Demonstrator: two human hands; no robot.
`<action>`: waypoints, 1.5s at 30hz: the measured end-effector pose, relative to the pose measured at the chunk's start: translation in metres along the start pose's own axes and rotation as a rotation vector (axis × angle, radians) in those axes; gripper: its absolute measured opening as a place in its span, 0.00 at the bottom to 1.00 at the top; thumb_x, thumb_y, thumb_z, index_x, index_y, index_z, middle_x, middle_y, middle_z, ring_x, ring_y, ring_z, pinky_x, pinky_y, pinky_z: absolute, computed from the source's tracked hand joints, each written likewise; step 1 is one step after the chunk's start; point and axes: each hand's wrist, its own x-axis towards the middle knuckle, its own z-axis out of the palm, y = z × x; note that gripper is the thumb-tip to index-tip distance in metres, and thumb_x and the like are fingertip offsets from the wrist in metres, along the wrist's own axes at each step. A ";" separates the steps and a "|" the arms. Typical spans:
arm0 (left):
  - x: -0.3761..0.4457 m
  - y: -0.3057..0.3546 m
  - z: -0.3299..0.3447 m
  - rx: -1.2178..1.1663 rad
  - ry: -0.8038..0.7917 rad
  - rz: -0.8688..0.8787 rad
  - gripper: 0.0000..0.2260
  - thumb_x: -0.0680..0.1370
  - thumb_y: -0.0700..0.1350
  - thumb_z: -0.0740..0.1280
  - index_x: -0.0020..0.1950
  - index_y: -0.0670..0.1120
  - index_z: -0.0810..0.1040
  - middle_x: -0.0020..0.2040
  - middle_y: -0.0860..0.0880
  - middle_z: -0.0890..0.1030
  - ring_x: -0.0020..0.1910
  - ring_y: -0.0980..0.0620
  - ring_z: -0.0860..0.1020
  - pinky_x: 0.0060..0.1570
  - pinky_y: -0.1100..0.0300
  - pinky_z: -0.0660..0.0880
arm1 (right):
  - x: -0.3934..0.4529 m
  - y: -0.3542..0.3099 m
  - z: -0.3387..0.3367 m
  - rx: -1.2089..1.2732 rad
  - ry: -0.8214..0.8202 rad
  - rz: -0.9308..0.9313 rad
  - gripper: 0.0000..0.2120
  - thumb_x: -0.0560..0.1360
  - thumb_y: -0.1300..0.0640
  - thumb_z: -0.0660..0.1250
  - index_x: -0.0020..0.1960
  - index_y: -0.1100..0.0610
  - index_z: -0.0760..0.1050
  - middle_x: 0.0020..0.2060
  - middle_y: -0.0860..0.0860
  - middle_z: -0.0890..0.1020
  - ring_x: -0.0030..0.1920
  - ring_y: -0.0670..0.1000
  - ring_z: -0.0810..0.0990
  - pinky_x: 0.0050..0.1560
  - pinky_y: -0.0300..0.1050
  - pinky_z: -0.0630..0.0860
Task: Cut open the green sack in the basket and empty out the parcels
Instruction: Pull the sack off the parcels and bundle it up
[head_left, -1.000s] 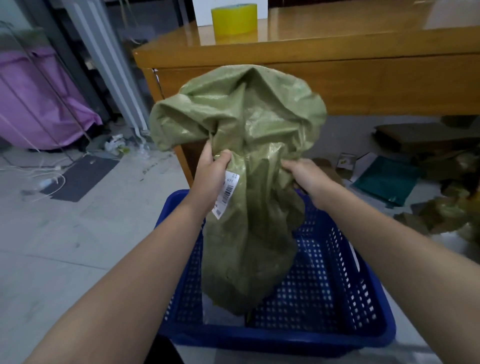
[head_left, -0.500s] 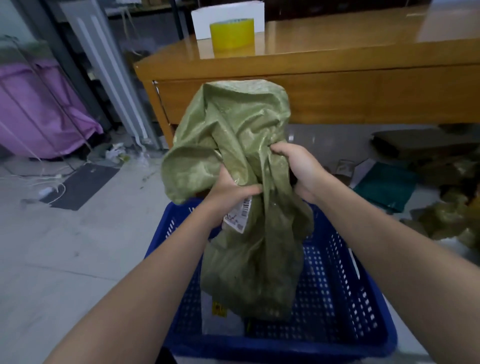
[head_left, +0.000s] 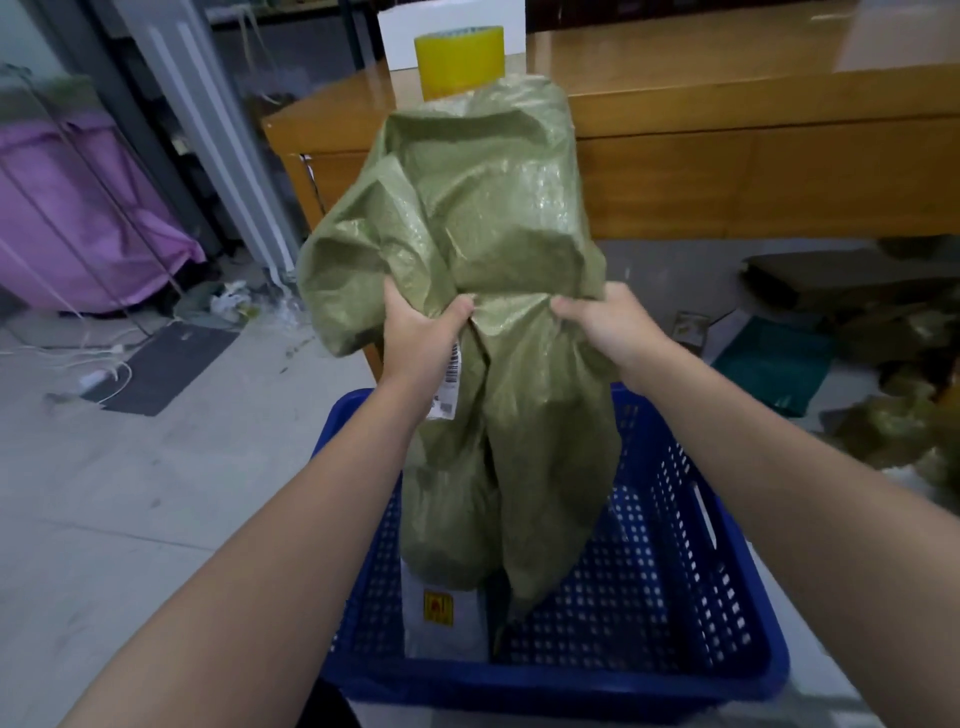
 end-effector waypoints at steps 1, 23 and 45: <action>0.001 0.002 0.001 0.014 0.020 0.000 0.38 0.70 0.48 0.75 0.74 0.50 0.58 0.65 0.53 0.71 0.64 0.52 0.72 0.68 0.51 0.68 | -0.001 -0.002 -0.002 0.091 0.039 -0.019 0.03 0.78 0.59 0.66 0.49 0.54 0.79 0.46 0.52 0.85 0.48 0.53 0.84 0.51 0.50 0.80; 0.006 0.027 -0.016 0.030 -0.016 -0.202 0.34 0.70 0.30 0.66 0.73 0.47 0.60 0.60 0.46 0.76 0.54 0.42 0.80 0.52 0.46 0.80 | 0.005 -0.044 -0.020 0.236 0.278 -0.278 0.12 0.80 0.62 0.58 0.55 0.49 0.77 0.53 0.53 0.83 0.54 0.54 0.82 0.58 0.53 0.79; 0.004 -0.036 -0.033 -0.140 -0.190 -0.350 0.22 0.77 0.41 0.57 0.72 0.44 0.66 0.66 0.45 0.76 0.67 0.47 0.71 0.71 0.44 0.60 | 0.003 0.015 -0.086 0.741 0.179 0.208 0.28 0.80 0.38 0.51 0.63 0.55 0.78 0.56 0.59 0.84 0.56 0.60 0.82 0.50 0.57 0.79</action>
